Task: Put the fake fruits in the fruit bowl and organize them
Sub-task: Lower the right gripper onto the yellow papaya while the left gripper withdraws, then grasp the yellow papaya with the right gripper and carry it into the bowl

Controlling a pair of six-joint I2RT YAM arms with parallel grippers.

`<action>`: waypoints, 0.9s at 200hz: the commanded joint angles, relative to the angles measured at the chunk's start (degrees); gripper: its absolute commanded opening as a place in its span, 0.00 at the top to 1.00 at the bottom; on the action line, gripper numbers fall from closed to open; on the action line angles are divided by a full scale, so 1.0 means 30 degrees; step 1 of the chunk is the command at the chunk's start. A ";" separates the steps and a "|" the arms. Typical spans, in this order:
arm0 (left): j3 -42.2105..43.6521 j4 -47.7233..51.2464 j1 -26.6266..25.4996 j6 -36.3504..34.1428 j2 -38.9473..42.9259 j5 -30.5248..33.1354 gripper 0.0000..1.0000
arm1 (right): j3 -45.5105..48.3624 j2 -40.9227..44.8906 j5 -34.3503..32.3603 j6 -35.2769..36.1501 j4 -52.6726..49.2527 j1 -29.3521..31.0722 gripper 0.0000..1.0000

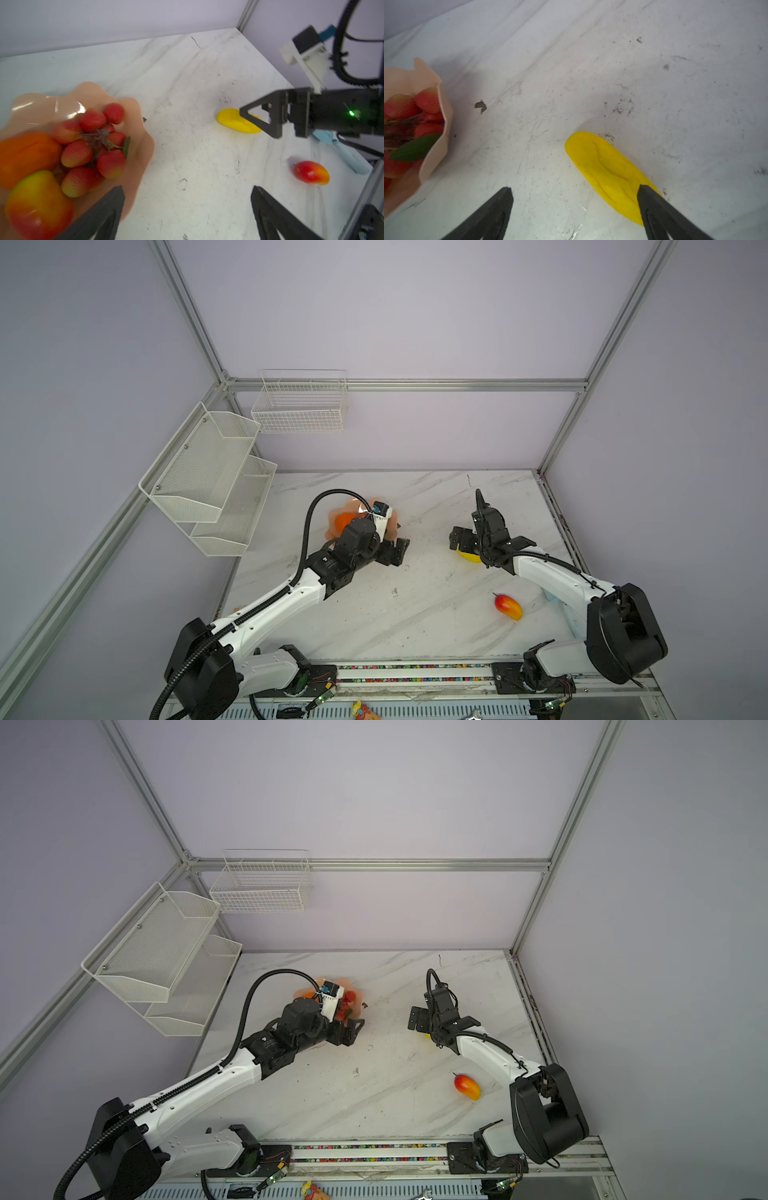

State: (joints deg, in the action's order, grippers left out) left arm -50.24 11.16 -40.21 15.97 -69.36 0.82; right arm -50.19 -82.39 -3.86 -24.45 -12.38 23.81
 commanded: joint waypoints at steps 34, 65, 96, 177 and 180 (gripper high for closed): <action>0.2792 -0.3043 -0.0954 -0.2212 0.1868 -0.2177 0.00 | -0.1074 -0.2477 -0.1224 0.1737 -0.2124 -0.0451 0.03; 0.3355 -0.3119 -0.0956 -0.2246 0.2320 -0.1777 0.00 | -0.1455 -0.3438 -0.0708 0.2467 -0.2048 -0.0442 0.03; 0.3692 -0.3393 -0.0966 -0.2103 0.2463 -0.1276 0.00 | -0.1441 -0.3797 0.0001 0.2711 -0.2029 -0.0459 0.03; 0.3855 -0.2825 -0.0954 -0.1338 0.3596 0.2567 0.00 | -0.1830 -0.4732 0.0981 0.3219 -0.1418 -0.0462 0.48; 0.3863 -0.2765 -0.0954 -0.1338 0.3721 0.2726 0.00 | -0.1878 -0.4756 0.1094 0.3274 -0.1371 -0.0441 0.49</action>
State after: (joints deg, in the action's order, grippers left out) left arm -41.23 3.60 -42.92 11.16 -60.93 2.50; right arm -53.89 -95.31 -1.87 -15.88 -16.53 22.55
